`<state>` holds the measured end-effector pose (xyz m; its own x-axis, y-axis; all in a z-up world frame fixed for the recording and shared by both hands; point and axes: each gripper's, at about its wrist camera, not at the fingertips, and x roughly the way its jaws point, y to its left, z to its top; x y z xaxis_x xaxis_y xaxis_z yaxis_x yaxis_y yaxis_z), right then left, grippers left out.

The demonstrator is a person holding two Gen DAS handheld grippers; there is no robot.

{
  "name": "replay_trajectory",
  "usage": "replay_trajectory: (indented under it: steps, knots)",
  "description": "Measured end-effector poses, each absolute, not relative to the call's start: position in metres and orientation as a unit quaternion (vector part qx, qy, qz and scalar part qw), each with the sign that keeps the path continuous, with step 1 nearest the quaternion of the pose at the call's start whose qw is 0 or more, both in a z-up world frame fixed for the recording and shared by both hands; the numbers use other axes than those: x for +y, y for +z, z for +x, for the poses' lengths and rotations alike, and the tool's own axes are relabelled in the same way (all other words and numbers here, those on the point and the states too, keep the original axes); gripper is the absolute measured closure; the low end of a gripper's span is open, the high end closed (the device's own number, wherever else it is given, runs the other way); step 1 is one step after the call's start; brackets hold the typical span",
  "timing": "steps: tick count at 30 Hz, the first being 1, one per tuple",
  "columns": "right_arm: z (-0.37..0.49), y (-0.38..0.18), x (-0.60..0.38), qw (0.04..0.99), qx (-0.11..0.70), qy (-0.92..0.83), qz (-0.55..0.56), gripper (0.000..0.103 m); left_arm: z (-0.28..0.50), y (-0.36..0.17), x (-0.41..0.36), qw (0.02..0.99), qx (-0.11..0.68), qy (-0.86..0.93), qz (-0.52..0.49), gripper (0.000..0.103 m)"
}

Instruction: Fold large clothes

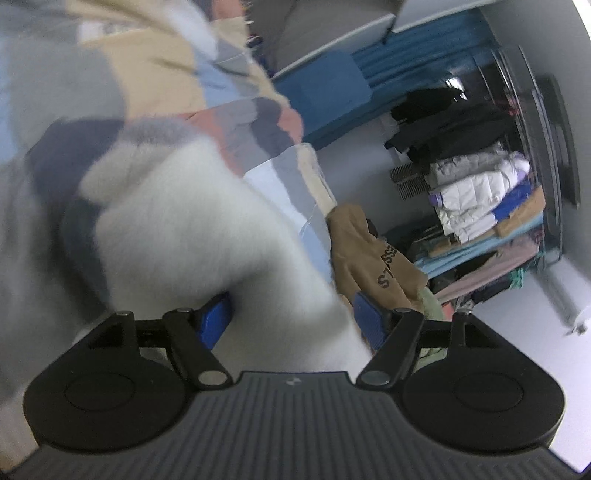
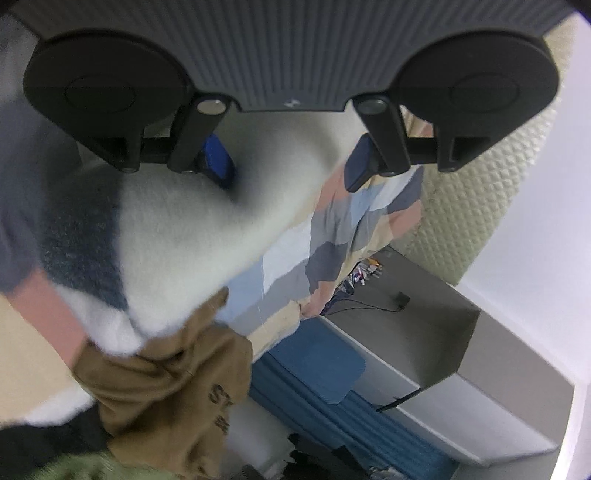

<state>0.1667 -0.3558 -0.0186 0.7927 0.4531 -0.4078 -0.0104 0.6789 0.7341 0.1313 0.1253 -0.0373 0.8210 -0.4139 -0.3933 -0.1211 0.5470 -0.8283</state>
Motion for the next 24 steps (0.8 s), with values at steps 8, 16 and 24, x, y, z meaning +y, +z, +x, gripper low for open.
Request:
replay_trajectory:
  steps: [8,16,24]
  knots:
    - [0.244,-0.026,-0.339,0.900,0.293,0.124,0.300,0.034,0.207,-0.045,0.125,0.862,0.294,-0.075,-0.407,0.028]
    - [0.291,-0.081,-0.333,0.888,0.343,0.127,0.280,0.038,0.260,-0.090,0.111,0.884,0.324,-0.064,-0.330,0.028]
    - [0.317,-0.097,-0.322,0.902,0.329,0.129,0.247,0.038,0.283,-0.108,0.105,0.899,0.319,-0.072,-0.293,0.028]
